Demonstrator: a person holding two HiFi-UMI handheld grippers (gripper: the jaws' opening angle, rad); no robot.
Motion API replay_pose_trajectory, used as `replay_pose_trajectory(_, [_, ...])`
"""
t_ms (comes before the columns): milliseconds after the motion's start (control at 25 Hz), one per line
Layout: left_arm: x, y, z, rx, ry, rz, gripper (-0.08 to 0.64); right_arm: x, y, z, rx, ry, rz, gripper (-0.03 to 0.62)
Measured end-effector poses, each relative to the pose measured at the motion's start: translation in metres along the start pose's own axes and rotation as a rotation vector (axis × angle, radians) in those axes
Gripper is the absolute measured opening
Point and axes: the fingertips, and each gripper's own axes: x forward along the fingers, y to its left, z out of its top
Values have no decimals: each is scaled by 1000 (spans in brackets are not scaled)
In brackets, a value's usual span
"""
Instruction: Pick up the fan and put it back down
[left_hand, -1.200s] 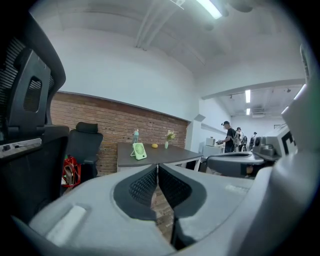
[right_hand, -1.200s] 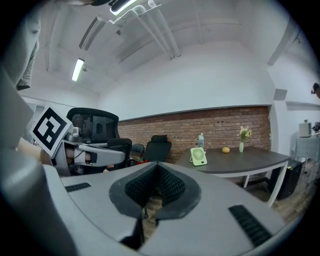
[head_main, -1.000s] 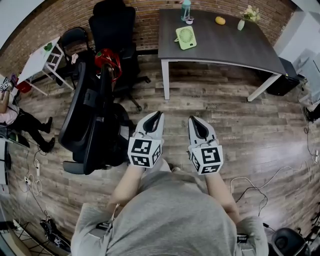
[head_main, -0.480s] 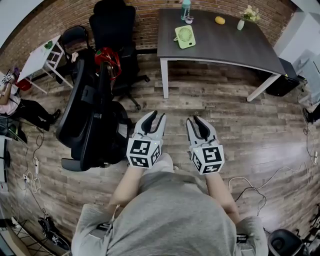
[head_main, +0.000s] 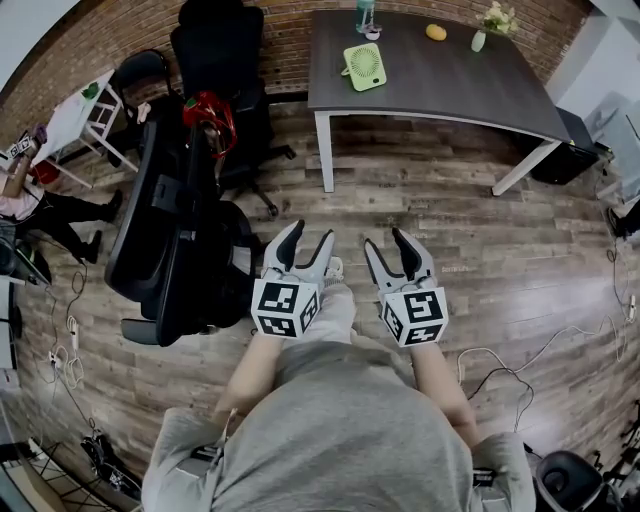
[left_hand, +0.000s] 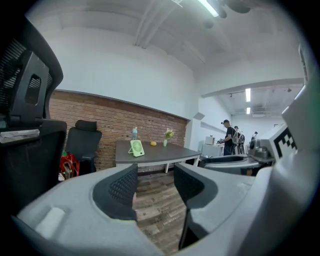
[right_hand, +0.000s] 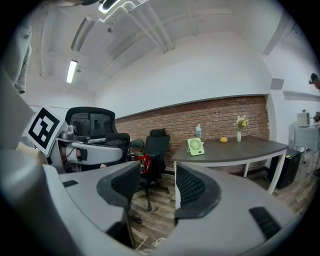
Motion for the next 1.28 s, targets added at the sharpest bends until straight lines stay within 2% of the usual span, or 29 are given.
replay_pose_trajectory(520, [75, 21, 9, -21, 6, -14, 213, 56, -50, 2, 23, 21, -10, 233])
replay_pose_trajectory(1280, [241, 107, 64, -49, 17, -49, 213, 219, -139, 54, 41, 32, -21, 233])
